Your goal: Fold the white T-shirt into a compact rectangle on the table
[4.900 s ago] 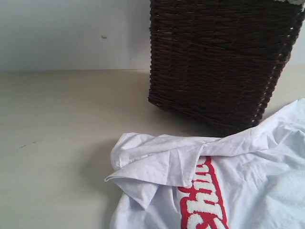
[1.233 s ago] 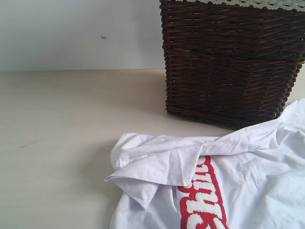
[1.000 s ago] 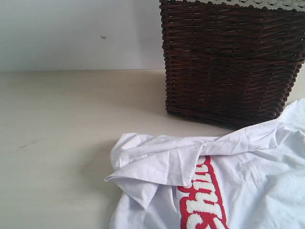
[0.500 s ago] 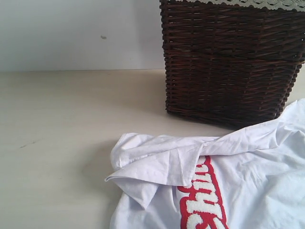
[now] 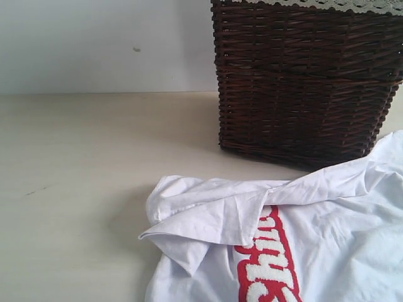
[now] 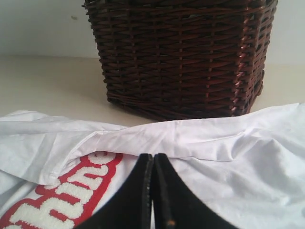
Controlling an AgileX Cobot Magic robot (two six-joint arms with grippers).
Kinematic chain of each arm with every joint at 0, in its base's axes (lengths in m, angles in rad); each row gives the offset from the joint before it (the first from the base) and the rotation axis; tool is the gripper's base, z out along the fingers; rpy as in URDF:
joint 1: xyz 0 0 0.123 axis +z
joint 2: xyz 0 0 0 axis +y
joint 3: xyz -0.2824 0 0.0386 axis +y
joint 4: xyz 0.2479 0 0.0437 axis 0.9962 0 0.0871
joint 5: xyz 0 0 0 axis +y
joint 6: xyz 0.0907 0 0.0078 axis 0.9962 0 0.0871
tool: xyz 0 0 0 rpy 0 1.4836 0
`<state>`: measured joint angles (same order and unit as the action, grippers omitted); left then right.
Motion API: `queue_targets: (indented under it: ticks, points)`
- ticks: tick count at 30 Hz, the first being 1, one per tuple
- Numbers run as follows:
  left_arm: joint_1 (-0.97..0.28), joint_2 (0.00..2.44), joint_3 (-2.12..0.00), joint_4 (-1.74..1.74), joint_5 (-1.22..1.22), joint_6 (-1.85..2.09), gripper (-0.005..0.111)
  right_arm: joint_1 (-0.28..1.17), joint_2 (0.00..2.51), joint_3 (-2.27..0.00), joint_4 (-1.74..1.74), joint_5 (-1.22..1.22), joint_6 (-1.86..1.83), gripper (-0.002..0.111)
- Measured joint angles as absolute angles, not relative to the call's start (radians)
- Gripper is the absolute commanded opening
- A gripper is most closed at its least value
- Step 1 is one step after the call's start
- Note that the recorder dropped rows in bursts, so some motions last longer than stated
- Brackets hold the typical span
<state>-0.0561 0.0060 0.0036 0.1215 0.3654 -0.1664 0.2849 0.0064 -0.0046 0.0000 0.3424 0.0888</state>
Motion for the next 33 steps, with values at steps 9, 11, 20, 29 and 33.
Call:
queue_targets:
  ticks: [9,11,20,29,33]
  points:
    - [-0.056,0.006,0.004,0.122,0.365,-0.166,0.0,0.285,0.006,-0.005,0.0,0.342,0.087,0.0]
    - [-0.058,0.006,0.004,0.122,0.365,-0.166,0.0,0.285,0.006,-0.005,0.0,0.343,0.087,0.0]
    - [0.005,0.461,-0.057,0.173,0.251,-0.137,0.0,0.285,0.006,-0.005,0.0,0.343,0.087,0.0]
    - [-0.033,0.93,-0.221,0.404,0.185,-0.107,0.0,0.285,0.006,-0.005,0.0,0.343,0.085,0.0]
    - [-0.034,0.989,-0.297,0.371,0.169,-0.109,0.0,0.285,0.006,-0.005,0.0,0.343,0.085,0.0]
